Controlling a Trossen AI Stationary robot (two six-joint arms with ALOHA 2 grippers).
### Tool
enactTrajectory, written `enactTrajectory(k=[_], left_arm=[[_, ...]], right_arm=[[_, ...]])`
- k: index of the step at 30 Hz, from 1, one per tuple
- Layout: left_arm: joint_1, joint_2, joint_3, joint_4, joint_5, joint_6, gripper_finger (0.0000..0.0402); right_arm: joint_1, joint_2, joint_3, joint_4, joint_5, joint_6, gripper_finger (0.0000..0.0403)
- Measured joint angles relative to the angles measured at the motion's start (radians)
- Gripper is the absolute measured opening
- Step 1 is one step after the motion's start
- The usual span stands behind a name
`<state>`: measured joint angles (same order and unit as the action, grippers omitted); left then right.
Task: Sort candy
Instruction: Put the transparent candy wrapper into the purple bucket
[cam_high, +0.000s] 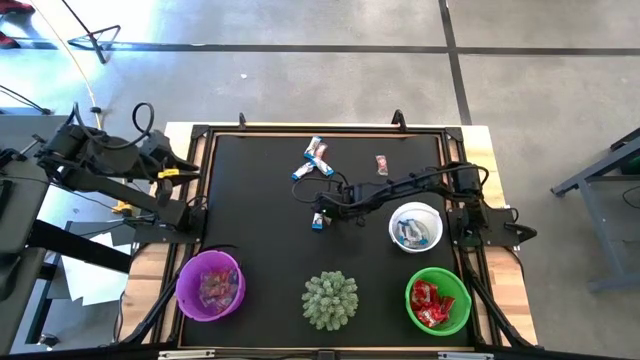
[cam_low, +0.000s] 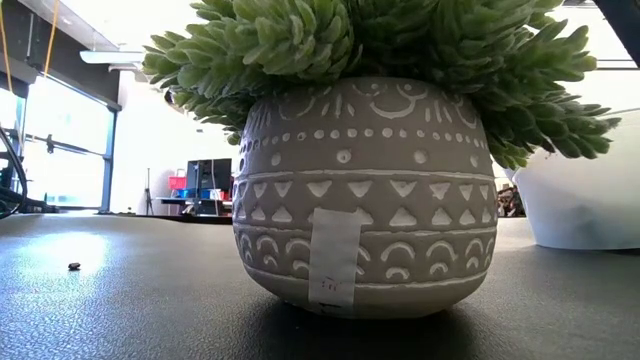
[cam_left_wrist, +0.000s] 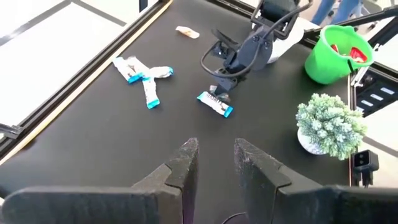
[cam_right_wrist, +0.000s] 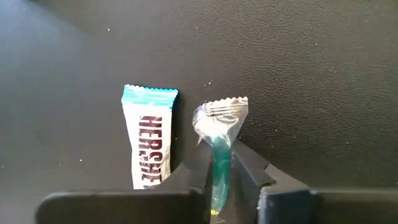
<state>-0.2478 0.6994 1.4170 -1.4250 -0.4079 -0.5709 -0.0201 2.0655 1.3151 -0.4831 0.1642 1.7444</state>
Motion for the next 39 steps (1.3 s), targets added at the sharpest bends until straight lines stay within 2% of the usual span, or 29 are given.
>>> enactTrajectory(k=[5,11,16,23,29,33,39], left_arm=[[0.000,-0.010,0.000,0.000,-0.021,0.000,0.0090],[0.000,-0.011,0.000,0.000,-0.025,-0.001,0.0090],[0.000,-0.011,0.000,0.001,-0.025,-0.001,0.0090],[0.000,-0.011,0.000,0.056,-0.042,0.013,0.0090],[0.000,-0.003,0.000,0.217,-0.053,0.081,0.0090],[0.000,0.018,0.000,0.315,-0.053,0.111,0.0090],[0.000,0.089,0.000,0.419,-0.053,0.213,0.0090]], right_arm=[[-0.002,-0.003,0.010,-0.001,-0.010,-0.055,0.0005],[-0.002,-0.017,0.061,-0.008,-0.018,-0.175,0.0006],[-0.013,-0.028,0.164,-0.014,-0.013,-0.341,0.0005],[-0.020,-0.029,0.401,-0.059,0.065,-0.707,0.0005],[-0.018,-0.031,0.661,-0.058,0.177,-1.032,0.0005],[-0.019,-0.033,0.828,-0.042,0.267,-1.174,0.0005],[0.002,-0.035,0.969,0.049,0.308,-1.282,0.0005]])
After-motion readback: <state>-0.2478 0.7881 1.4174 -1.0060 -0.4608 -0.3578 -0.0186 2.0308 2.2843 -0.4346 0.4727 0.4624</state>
